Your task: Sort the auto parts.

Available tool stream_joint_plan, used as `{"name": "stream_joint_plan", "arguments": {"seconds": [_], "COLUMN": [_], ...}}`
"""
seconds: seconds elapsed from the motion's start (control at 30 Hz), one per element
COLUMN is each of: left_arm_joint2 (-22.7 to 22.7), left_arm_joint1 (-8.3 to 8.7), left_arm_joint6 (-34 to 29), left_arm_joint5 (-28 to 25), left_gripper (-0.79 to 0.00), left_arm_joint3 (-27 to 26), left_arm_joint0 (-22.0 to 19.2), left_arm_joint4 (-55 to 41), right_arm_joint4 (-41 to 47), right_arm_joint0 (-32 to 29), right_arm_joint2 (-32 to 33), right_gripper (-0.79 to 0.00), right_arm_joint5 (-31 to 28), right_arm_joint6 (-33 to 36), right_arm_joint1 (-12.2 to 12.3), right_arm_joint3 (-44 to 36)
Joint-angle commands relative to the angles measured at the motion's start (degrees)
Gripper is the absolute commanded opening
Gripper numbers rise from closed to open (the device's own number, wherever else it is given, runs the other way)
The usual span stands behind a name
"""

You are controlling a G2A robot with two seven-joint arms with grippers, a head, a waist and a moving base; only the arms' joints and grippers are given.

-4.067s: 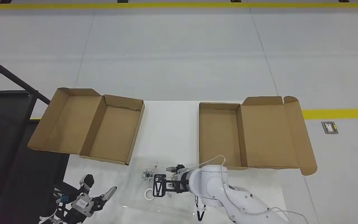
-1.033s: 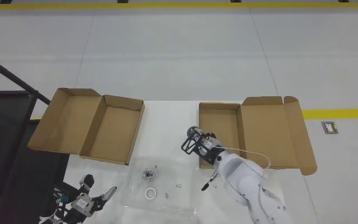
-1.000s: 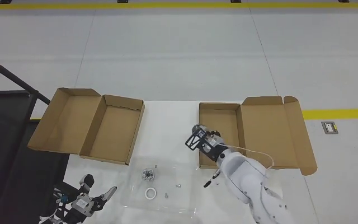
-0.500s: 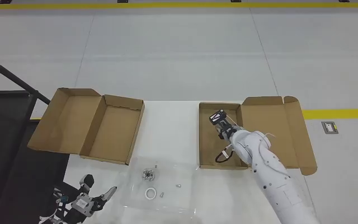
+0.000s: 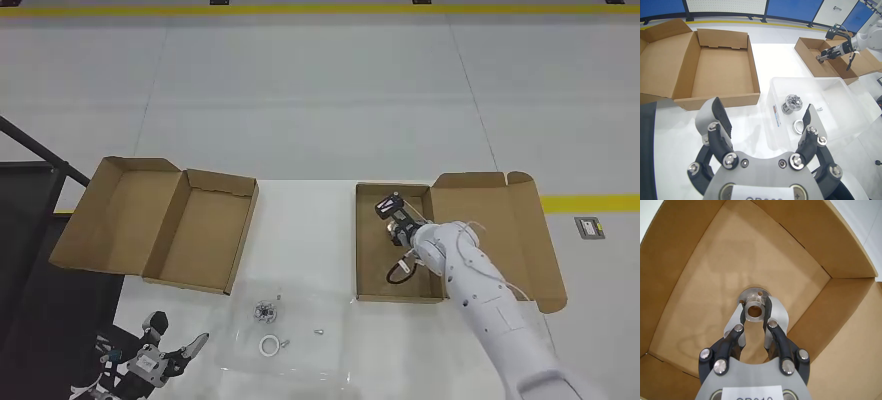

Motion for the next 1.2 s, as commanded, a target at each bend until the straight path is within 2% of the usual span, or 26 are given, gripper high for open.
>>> {"name": "stream_joint_plan", "arguments": {"seconds": [0.0,0.03,0.07,0.1,0.13,0.23,0.33,0.47,0.63,0.73,0.83,0.87,1.0,1.07,1.17], "left_arm_joint2": [0.0,0.0,0.0,0.0,0.0,0.0,0.0,0.0,0.0,0.0,0.0,0.0,0.0,0.0,0.0], "left_arm_joint1": [0.0,0.0,0.0,0.0,0.0,0.0,0.0,0.0,0.0,0.0,0.0,0.0,0.0,0.0,0.0], "left_arm_joint6": [0.0,0.0,0.0,0.0,0.0,0.0,0.0,0.0,0.0,0.0,0.0,0.0,0.0,0.0,0.0], "left_arm_joint5": [0.0,0.0,0.0,0.0,0.0,0.0,0.0,0.0,0.0,0.0,0.0,0.0,0.0,0.0,0.0], "left_gripper": [0.0,0.0,0.0,0.0,0.0,0.0,0.0,0.0,0.0,0.0,0.0,0.0,0.0,0.0,0.0], "left_arm_joint3": [0.0,0.0,0.0,0.0,0.0,0.0,0.0,0.0,0.0,0.0,0.0,0.0,0.0,0.0,0.0], "left_arm_joint0": [0.0,0.0,0.0,0.0,0.0,0.0,0.0,0.0,0.0,0.0,0.0,0.0,0.0,0.0,0.0], "left_arm_joint4": [0.0,0.0,0.0,0.0,0.0,0.0,0.0,0.0,0.0,0.0,0.0,0.0,0.0,0.0,0.0], "right_arm_joint4": [0.48,0.5,0.48,0.29,-0.05,-1.31,-2.95,-6.37,-9.14,-9.84,-11.21,-12.04,-14.44,-14.97,-16.62], "right_arm_joint0": [0.34,0.48,0.57,0.59,0.54,-0.2,-2.79,-9.63,-21.04,-26.34,-29.49,-30.47,-33.53,-34.68,-35.7], "right_arm_joint2": [-0.1,-0.15,-0.2,-0.28,-0.39,-0.5,-0.04,1.66,4.93,5.72,4.8,3.98,0.57,-1.07,-1.84], "right_gripper": [-0.379,-0.268,-0.12,-0.034,-0.003,0.0,0.0,0.0,-0.015,-0.018,-0.028,-0.009,0.0,0.0,0.0], "right_arm_joint5": [-0.02,0.08,0.15,0.38,0.68,1.57,1.39,-0.28,-6.28,-9.83,-14.31,-15.96,-21.6,-23.71,-23.7], "right_arm_joint6": [-0.99,-1.4,-1.75,-2.04,-2.35,-2.79,-3.4,-1.86,0.57,1.14,1.27,1.19,1.64,1.75,2.24], "right_arm_joint1": [-0.2,-0.26,-0.32,-0.35,-0.37,-0.23,0.4,2.0,4.19,4.98,5.47,5.6,5.95,6.03,6.16], "right_arm_joint3": [0.97,1.44,1.67,1.7,1.36,-1.39,-8.33,-23.8,-45.63,-54.21,-59.7,-61.15,-64.73,-66.33,-68.28]}}
